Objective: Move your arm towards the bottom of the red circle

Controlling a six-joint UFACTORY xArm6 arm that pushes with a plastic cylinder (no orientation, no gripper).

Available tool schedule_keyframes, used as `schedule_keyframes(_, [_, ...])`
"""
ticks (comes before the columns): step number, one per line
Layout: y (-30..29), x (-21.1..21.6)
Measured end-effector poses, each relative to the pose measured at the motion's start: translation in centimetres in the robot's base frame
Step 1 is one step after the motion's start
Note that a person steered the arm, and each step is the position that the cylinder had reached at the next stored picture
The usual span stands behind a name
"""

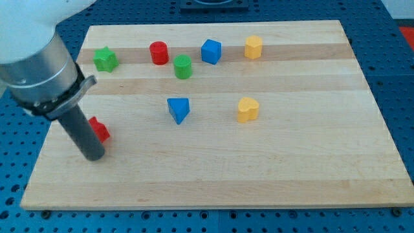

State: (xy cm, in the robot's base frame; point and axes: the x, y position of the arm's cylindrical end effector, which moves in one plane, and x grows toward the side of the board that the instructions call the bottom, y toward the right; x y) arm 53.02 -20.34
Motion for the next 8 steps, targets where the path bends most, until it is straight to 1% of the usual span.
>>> schedule_keyframes(1, [0.0,-1.3])
schedule_keyframes(3, [0.4,-1.0])
schedule_keyframes(4, [7.5,-1.8])
schedule_keyframes(5, [12.8,-6.9])
schedule_keyframes(6, [12.4,-11.9])
schedule_keyframes(7, [11.3,-13.2])
schedule_keyframes(8, [10.0,-15.4])
